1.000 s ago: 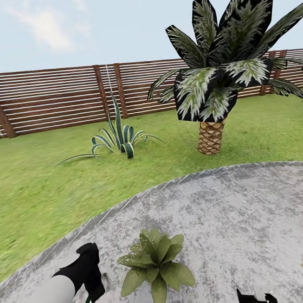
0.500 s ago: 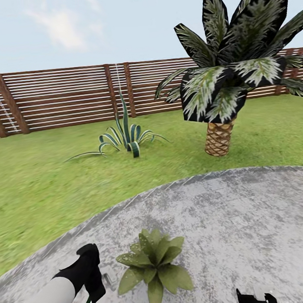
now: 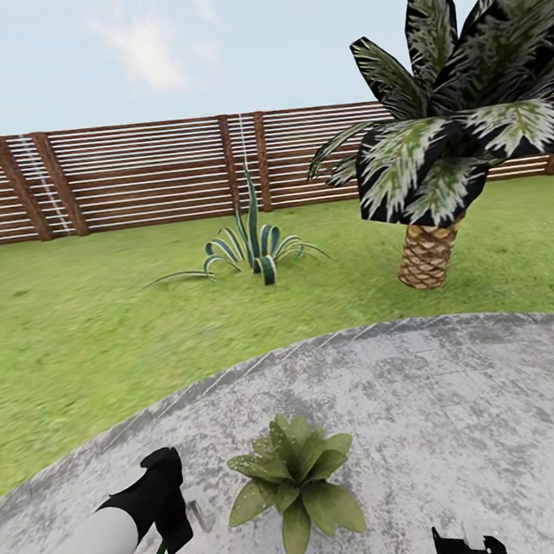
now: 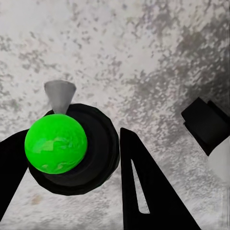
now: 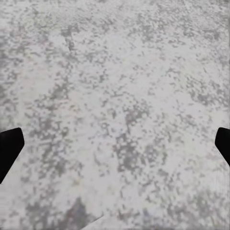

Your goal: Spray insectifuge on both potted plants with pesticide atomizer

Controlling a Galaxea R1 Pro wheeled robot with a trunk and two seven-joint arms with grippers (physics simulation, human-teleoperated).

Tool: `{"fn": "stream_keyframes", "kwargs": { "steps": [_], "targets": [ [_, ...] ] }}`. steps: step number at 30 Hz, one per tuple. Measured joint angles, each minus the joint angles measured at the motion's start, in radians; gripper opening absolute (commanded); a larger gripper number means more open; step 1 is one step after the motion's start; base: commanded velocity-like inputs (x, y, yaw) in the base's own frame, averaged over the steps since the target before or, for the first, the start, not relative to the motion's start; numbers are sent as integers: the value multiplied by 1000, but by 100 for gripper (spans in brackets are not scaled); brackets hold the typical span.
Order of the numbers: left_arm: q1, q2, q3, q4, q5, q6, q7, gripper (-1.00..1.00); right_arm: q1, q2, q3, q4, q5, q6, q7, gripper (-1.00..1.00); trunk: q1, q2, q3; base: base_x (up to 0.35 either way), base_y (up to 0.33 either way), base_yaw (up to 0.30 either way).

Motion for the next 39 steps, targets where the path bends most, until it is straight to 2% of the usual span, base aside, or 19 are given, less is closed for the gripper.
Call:
{"fn": "stream_keyframes", "kwargs": {
  "steps": [9, 18, 20, 21, 24, 28, 31, 33, 36, 39],
  "targets": [
    [0, 1, 1, 0, -1, 0, 1, -100, 0, 1, 0, 0, 0, 0, 0, 100, 0, 0, 0, 0, -258, 62],
    [-1, -3, 2, -15, -3, 1, -1, -100, 0, -2, 0, 2, 0, 0, 0, 100, 0, 0, 0, 0, -25, 110],
    [-2, -23, 1, -26, -1, 4, -1, -100, 0, -3, 0, 3, 0, 0, 0, 100, 0, 0, 0, 0, 0, 1],
    [-3, -58, 0, -44, 0, 7, 0, -100, 0, -4, 0, 3, 0, 0, 0, 100, 0, 0, 0, 0, 0, 0],
    [-2, -73, 0, -51, -6, 4, 0, -100, 0, -5, 0, 3, 0, 0, 0, 100, 0, 0, 0, 0, 0, 0],
    [-2, -54, 1, -44, -7, 3, 1, -100, 0, -5, 0, 3, 0, 0, 0, 100, 0, 0, 0, 0, 0, 0],
    [1, -15, 1, -37, -6, 1, -1, -100, 0, -5, 0, 3, 0, 0, 0, 100, 0, 0, 0, 0, 0, 0],
    [2, 0, 0, -9, -4, 2, 0, -100, 0, -5, 0, 3, 0, 0, 0, 100, 0, 0, 0, 0, 0, 0],
    [3, 3, 0, 17, -3, 0, 2, -100, 0, -4, 0, 3, 0, 0, 0, 100, 0, 0, 0, 0, 0, 0],
    [1, -7, 2, 7, -2, 1, 1, -100, 0, -4, 0, 3, 0, 0, 0, 100, 0, 0, 0, 0, 0, 0]
  ]
}}
